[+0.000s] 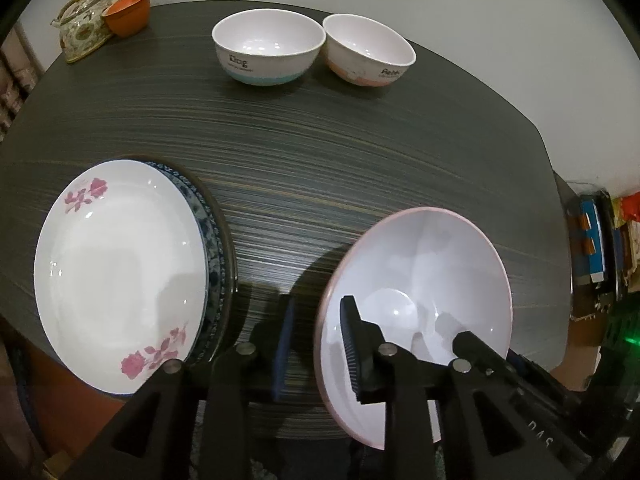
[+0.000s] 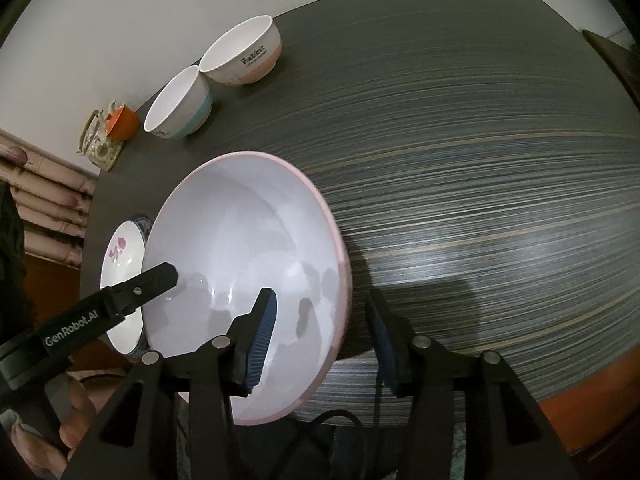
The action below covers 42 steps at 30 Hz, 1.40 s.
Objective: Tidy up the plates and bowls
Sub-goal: 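Carry the pink bowl with the right tool beside the plate stack and lower it, then open the right tool to release the pink bowl on the table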
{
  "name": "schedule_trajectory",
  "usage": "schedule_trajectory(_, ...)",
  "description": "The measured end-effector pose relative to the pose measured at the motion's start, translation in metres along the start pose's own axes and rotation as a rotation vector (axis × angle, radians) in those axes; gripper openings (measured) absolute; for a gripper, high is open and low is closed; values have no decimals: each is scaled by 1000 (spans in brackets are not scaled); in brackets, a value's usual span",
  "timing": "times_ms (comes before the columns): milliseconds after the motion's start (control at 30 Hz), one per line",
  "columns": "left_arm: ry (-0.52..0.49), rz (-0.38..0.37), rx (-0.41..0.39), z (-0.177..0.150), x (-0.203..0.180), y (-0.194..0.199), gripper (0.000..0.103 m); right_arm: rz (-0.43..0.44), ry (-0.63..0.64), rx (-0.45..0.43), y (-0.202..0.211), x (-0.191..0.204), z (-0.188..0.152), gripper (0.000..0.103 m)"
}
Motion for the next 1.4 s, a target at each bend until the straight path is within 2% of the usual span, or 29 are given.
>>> schedule_trajectory(133, 13, -4, -12, 1, 3, 8, 31, -6, -5, -22, 6, -1, 3, 44)
schedule_trajectory(267, 33, -21, -32, 6, 9, 17, 33, -15, -5, -46, 13, -2, 6, 53)
schedule_trajectory(467, 66, -37, -56, 9, 19, 30, 34, -23, 13, -82, 22, 2, 10, 53)
schedule_trajectory(900, 132, -17, -87, 21, 48, 43, 34, -19, 32, -136, 38, 10, 23, 53)
schedule_trajectory(1400, 140, 7, -106, 31, 69, 47, 34, -32, 143, -158, 41, 48, 33, 53)
Point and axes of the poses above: each gripper's, at about its wrist camera, not at the fingertips, and y roughly against the way its jaws point, x to its left, z to its top, the point moved 1 cm from there along -y, roughly the way its jaws point
